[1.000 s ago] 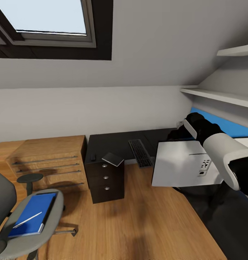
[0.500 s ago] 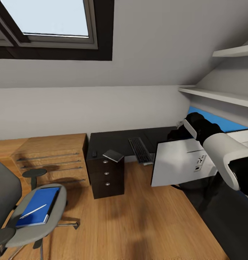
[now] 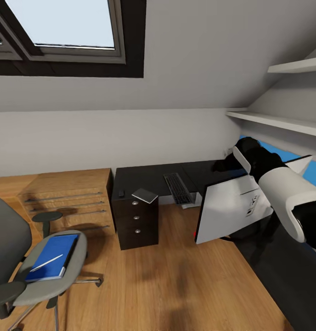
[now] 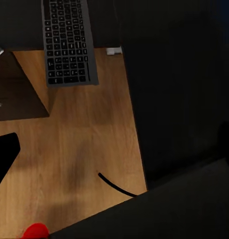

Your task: In the bedroom, organize the workspace by keeping the computer under the desk, ensuring the monitor is on the desk, placing the keyboard on the desk next to the monitor, placing the mouse on the desk next to the keyboard, moving the folder from the swivel chair onto the desk next to the mouse, stacking the notebook on top of the folder with the pen on top of the notebook, and positioning the swivel chair next to the desk.

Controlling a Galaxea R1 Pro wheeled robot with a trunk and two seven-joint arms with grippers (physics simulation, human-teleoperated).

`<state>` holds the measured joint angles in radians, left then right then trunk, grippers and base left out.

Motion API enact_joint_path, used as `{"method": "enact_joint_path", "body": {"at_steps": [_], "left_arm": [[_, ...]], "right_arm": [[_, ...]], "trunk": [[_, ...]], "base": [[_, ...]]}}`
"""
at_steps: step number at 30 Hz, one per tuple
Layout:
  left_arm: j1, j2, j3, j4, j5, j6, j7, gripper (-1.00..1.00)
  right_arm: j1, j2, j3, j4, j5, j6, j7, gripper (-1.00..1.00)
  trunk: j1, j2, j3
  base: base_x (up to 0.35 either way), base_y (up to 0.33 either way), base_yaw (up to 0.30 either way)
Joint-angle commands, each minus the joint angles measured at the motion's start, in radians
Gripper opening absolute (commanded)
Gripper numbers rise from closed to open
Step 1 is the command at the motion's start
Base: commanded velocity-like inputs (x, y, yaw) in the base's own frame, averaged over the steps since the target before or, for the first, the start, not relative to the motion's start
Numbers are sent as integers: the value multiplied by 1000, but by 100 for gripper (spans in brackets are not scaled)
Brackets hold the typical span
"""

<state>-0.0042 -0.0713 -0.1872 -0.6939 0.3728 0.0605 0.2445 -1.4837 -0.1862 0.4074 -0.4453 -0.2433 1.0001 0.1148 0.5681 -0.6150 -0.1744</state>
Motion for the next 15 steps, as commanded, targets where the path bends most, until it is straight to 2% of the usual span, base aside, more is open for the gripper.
{"method": "enact_joint_path", "body": {"at_steps": [1,9,12,15], "left_arm": [[0,1,-5,-2,8,4,8,100],[0,1,-5,-3,7,4,8,100],[0,-5,-1,3,6,4,9,100],[0,-7,-1,19,6,4,9,100]], "right_arm": [[-1,-1,8,-12,-3,6,2,100],[-1,-1,8,-53,-5,15,3,100],[5,-5,3,-60,-2,12,-3,100],[5,12,20,-42,0,25,0,100]], "trunk": [[0,-1,-2],[0,-1,-2],[0,-1,-2],[0,-1,-2]], "base": [[-3,0,0],[3,0,0],[122,0,0],[0,0,0]]}}
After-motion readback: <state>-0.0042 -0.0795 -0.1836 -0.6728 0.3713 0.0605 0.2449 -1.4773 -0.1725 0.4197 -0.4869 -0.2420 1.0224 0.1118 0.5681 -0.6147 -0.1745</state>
